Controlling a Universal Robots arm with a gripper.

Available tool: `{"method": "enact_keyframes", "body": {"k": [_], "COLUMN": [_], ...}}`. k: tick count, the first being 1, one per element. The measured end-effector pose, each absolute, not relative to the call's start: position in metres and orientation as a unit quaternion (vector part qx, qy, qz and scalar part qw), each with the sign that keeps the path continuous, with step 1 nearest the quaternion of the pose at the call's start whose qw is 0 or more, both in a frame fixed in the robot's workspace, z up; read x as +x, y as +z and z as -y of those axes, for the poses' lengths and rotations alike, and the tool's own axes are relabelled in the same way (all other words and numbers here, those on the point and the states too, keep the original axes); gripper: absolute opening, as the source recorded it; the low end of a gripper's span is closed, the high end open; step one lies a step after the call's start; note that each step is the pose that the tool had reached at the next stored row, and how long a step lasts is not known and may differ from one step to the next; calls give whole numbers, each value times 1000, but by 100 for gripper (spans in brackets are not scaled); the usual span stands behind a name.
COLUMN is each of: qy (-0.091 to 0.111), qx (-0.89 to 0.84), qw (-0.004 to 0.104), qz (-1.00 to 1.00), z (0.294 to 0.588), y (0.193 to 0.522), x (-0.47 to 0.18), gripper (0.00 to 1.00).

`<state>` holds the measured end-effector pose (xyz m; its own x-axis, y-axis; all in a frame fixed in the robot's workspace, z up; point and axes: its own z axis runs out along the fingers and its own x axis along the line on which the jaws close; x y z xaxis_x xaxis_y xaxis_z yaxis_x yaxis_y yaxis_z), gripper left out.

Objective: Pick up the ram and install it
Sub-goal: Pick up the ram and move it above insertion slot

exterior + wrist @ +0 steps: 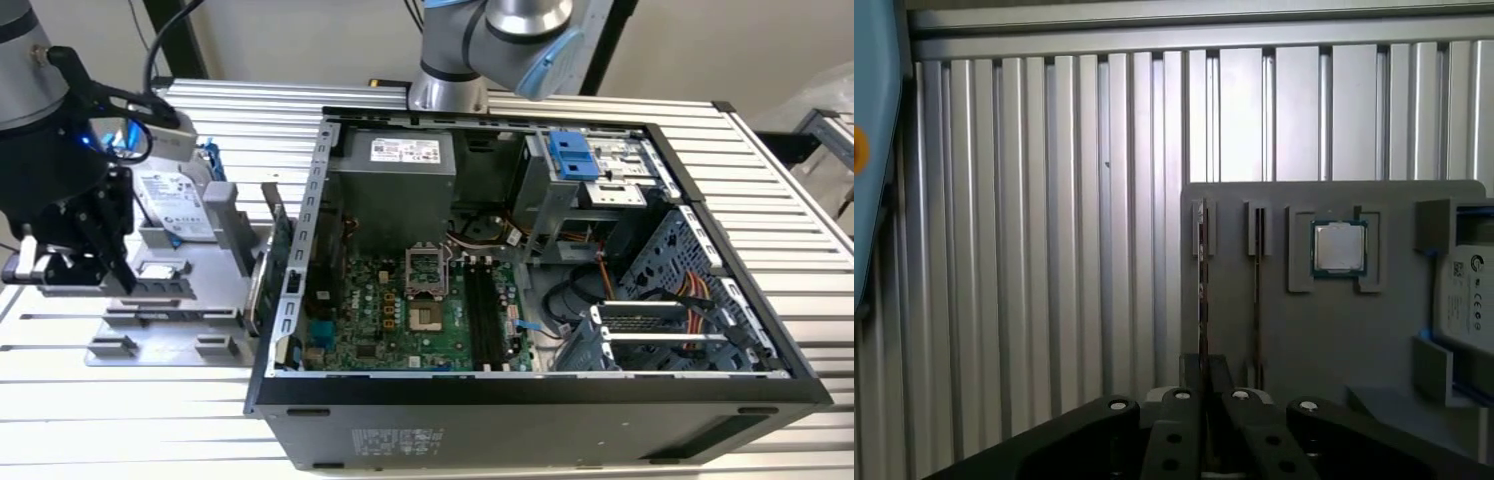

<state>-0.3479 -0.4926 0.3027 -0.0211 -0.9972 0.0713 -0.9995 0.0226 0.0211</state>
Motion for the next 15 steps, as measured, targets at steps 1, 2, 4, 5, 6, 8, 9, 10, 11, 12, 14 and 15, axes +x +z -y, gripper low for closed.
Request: {"method": "enact_keyframes", "body": {"k": [1, 2, 4, 5, 6, 8, 9, 10, 11, 12, 14, 15], "qy": [17, 17, 17, 17, 17, 17, 17, 18, 18, 18, 19, 19], "qx": [699, 699, 699, 699, 699, 699, 699, 699, 699, 699, 699, 699], "qw": [33, 33, 33, 33, 33, 33, 33, 33, 32, 32, 31, 31], "qz": [714, 714, 714, 714, 714, 714, 714, 714, 714, 714, 714, 714], "z": [493, 493, 493, 493, 493, 493, 493, 493, 493, 493, 492, 492], "y": [303, 304, 305, 305, 306, 307, 308, 308, 309, 310, 312, 313], "x": [-348, -348, -348, -348, -348, -348, -348, -348, -348, -348, -348, -348], "gripper": [0, 0, 0, 0, 0, 0, 0, 0, 0, 0, 0, 0]}}
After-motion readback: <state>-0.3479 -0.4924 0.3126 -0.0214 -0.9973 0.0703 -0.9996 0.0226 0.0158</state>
